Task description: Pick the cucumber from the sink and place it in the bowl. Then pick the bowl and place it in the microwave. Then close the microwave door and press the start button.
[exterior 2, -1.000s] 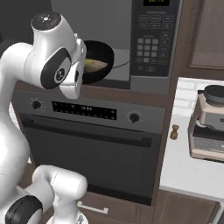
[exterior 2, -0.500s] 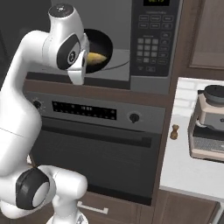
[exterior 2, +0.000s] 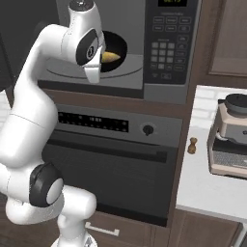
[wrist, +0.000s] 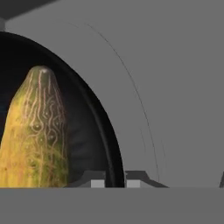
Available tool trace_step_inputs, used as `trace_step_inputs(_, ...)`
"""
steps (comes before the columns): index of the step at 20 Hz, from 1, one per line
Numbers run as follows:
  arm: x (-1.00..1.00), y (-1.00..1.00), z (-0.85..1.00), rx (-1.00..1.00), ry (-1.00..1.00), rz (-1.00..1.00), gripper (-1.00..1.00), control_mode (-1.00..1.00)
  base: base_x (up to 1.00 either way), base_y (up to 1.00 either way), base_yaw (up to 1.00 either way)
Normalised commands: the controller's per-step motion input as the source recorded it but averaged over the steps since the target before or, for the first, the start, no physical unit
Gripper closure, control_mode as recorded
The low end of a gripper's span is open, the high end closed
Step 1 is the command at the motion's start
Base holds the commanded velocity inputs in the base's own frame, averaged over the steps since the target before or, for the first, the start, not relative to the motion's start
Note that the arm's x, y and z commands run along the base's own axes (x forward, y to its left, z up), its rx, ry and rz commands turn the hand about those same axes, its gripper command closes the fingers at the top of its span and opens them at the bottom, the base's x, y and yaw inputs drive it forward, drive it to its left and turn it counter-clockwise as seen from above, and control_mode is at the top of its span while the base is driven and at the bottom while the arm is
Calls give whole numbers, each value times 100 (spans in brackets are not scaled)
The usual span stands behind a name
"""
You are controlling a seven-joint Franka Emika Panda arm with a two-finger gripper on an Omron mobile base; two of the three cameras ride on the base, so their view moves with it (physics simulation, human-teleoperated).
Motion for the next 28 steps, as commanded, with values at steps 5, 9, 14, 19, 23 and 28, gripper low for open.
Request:
trace_step_inputs(5,35,9,-11,0,0,6,100,-100,0,0,0)
trace_step_inputs(9,1,14,-19,0,0,5,-100,-100,0,0,0)
trace_step_inputs(14,-13,12,-11,0,-7,2,-100,-100,0,0,0)
trace_step_inputs(19,-40,0,-1,0,-19,1,-100,-100,0,0,0)
trace_step_inputs(23,-71,0,0,0,-22,0,-100,-100,0,0,0)
trace_step_inputs(28,-75,0,-1,0,-9,0,-100,-100,0,0,0)
